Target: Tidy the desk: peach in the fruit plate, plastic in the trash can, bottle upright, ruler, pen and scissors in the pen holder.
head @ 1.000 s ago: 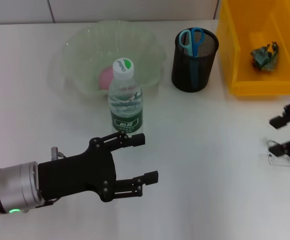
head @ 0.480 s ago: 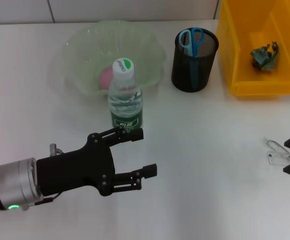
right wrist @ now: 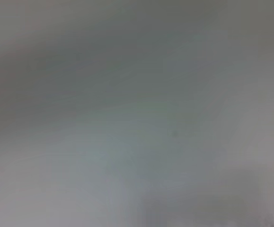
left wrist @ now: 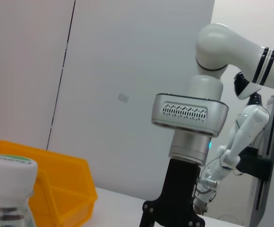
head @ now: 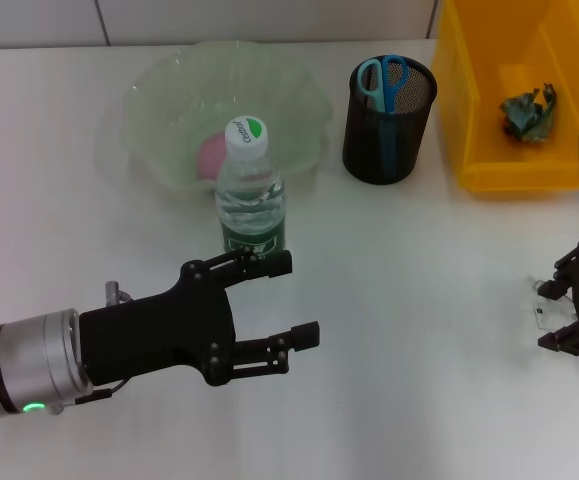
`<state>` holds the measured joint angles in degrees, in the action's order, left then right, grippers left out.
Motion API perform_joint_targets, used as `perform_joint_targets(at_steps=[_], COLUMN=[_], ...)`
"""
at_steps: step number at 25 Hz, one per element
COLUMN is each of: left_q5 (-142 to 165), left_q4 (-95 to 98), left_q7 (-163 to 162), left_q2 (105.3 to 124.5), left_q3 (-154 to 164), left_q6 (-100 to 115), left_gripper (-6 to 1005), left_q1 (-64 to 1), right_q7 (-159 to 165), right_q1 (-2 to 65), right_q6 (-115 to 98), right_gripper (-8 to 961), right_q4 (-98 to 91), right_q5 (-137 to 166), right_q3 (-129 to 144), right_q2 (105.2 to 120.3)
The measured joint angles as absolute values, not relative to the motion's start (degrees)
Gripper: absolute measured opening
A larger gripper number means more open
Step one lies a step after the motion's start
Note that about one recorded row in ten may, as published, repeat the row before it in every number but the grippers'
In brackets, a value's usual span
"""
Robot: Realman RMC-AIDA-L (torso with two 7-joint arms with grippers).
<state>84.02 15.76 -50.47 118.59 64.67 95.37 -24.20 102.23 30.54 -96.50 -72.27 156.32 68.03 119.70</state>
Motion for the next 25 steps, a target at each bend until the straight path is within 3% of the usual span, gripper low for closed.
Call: perform_joint_targets(at_steps=[11, 16, 25], left_q5=[84.02, 84.02, 84.02], left_q4=[15.73, 15.73, 15.73], left_q7=[-50.47, -50.45, -50.45], left_q2=[118.56, 118.56, 118.58], left_q3=[64.68, 64.68, 64.71], left_q6=[95.35, 95.28, 95.28], left_gripper=[827, 827, 827], left_q1=[-24.18, -24.12, -23.76], right_q7=[102.56, 102.58, 102.67], right_q1=[30.37, 30.24, 29.58], right_q6=[-92.84, -92.81, -92.8], right_gripper=[622, 441, 388], right_q4=[-69.96, -69.96, -70.4], right_q5=[154.53, 153.68, 153.39], right_q3=[71.24, 70.98, 70.64], right_q2=[119.63, 119.49, 119.56])
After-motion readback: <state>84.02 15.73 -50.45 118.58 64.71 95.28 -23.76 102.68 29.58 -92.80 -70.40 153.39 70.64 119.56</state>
